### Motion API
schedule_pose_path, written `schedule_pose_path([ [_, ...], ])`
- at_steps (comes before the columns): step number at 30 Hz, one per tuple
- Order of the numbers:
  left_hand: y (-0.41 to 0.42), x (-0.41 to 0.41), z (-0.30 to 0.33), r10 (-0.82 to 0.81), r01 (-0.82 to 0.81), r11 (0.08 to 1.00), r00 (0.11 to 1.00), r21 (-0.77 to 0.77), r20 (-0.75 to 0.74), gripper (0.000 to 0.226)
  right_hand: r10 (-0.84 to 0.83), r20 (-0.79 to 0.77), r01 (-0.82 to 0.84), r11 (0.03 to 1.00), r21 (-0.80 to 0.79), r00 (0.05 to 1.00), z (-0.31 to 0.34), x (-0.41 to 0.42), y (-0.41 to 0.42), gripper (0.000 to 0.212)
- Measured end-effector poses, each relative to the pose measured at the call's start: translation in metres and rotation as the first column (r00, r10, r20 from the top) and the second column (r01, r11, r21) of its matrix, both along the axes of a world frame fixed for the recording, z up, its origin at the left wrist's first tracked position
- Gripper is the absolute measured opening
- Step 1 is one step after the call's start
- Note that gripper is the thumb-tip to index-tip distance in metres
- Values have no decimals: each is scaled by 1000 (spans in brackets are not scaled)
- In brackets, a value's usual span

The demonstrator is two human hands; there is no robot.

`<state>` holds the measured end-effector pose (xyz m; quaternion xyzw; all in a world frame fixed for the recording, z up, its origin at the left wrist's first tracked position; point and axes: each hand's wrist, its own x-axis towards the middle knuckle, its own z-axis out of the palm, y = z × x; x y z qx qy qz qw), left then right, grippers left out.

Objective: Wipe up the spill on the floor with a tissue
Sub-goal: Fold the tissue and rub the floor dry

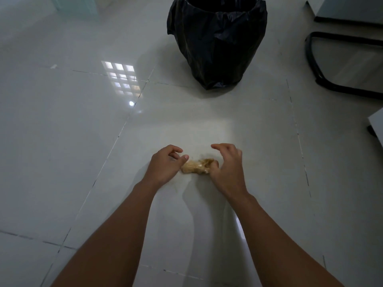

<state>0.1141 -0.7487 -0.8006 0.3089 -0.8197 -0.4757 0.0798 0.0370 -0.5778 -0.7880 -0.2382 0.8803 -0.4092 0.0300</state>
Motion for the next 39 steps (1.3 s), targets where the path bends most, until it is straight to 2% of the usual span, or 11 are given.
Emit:
schedule_pose_path([
  [3, -14, 11, -7, 14, -22, 976, 999, -217, -39, 21, 232, -188, -213, 970, 113, 954, -11, 15, 0, 37],
  [5, -23, 25, -14, 11, -21, 914, 1000, -405, -26, 26, 333, -117, -293, 917, 271, 936, -21, 28, -2, 43],
  [7, -27, 45, -25, 11, 23, 827, 998, -562, 58, 36, 381, 6, -355, 854, 380, 924, -25, 42, -6, 56],
  [9, -29, 63, -35, 0, 79, 779, 992, -622, 126, 47, 477, 54, -449, 775, 444, 877, -28, 54, -13, 65],
  [12, -30, 74, -42, -21, 110, 772, 989, -626, 149, 52, 507, 116, -490, 710, 506, 854, -29, 48, -25, 73],
  [16, -32, 73, -39, -32, 75, 825, 996, -561, 85, 54, 273, 158, -313, 749, 584, 949, -28, -7, -19, 78],
  [21, -48, 87, -41, 80, 48, 773, 982, -633, 173, 62, 266, 210, -339, 733, 590, 941, -28, -51, -37, 78],
  [26, -51, 86, -46, 65, 68, 764, 981, -642, 181, 66, 223, 197, -297, 759, 580, 955, -28, -85, -89, 84],
  [29, -54, 86, -48, 59, 68, 764, 983, -642, 174, 63, 370, 179, -403, 724, 559, 912, -30, -83, -128, 77],
  [33, -57, 86, -49, 54, 66, 764, 985, -641, 165, 59, 596, 164, -585, 631, 509, 786, -25, -48, -160, 66],
  [39, -57, 88, -51, 49, 61, 755, 988, -653, 149, 58, 760, 72, -684, 534, 498, 646, -25, 7, -107, 61],
])
